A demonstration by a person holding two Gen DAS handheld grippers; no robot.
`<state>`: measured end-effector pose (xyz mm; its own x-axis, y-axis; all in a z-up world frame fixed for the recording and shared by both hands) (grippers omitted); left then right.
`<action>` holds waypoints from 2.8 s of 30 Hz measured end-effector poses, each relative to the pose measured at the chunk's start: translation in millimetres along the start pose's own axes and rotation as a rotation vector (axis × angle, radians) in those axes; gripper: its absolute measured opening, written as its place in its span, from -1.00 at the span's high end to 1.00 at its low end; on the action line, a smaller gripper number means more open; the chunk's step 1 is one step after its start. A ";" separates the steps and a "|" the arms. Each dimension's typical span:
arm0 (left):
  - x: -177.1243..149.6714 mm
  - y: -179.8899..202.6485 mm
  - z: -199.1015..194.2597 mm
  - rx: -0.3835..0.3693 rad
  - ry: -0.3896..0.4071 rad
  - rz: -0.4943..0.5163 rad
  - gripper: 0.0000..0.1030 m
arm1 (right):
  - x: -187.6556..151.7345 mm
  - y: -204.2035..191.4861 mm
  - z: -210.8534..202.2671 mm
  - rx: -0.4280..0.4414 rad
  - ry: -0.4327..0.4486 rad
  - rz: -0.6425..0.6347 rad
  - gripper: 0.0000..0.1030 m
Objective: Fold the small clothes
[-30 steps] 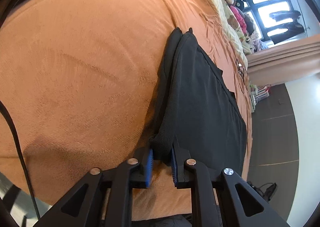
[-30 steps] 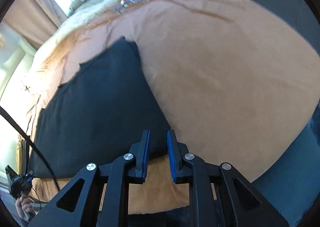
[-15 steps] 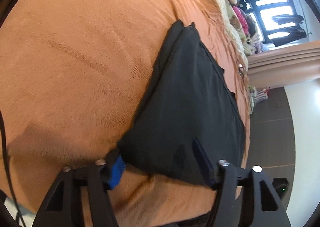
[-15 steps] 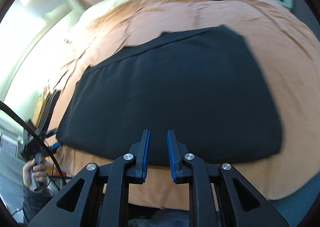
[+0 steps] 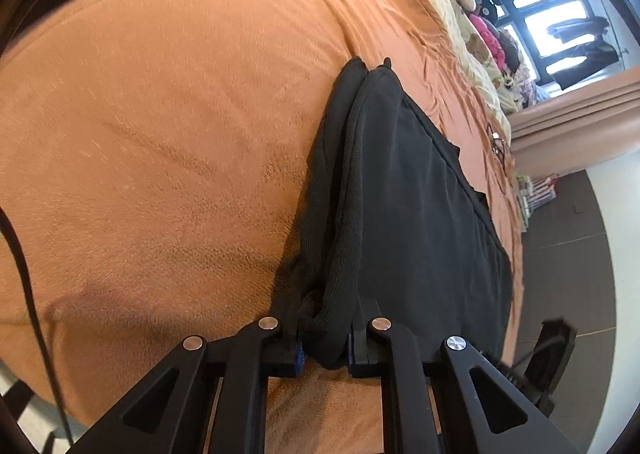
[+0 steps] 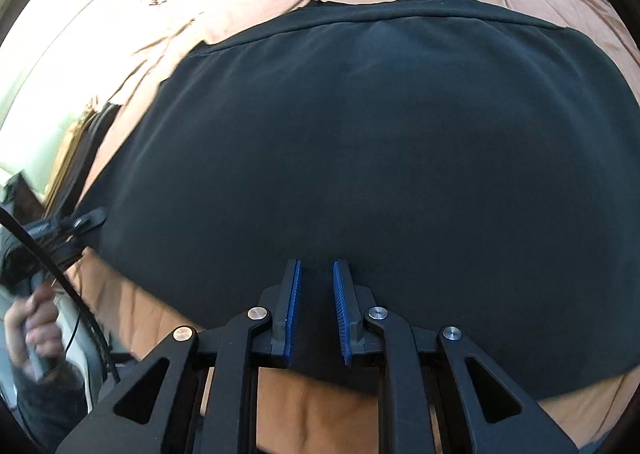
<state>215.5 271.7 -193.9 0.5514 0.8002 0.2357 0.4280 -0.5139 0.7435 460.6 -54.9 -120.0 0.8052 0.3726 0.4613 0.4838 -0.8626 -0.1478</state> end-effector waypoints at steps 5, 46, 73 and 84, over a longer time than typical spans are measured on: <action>-1.0 0.9 1.7 0.030 0.028 -0.015 0.72 | 40.8 -1.5 21.3 -0.045 0.013 -0.017 0.77; 4.3 10.6 -18.0 -0.141 0.032 -0.078 0.74 | 125.3 -38.1 91.4 -0.072 0.012 0.026 0.77; 5.4 228.1 9.2 -0.348 -0.113 0.323 0.75 | -37.6 -30.0 28.5 0.042 0.086 0.219 0.76; -41.8 310.6 59.7 -0.410 -0.261 0.494 0.75 | -69.0 27.0 -39.5 -0.051 0.229 0.278 -0.10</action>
<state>368.2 60.2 -10.2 0.7885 0.3750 0.4874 -0.1945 -0.5998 0.7762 404.6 -117.3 -121.2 0.8032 0.0406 0.5944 0.2354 -0.9381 -0.2540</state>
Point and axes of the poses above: each gripper's, at about its wrist camera, not at the fingertips, and z roughly the way its jaws point, y to its right, x to its top, the point moved 2 cm from there along z, roughly the way its jaws point, and after that the axes turned 11 degrees about -x, right-handed, at the moved point
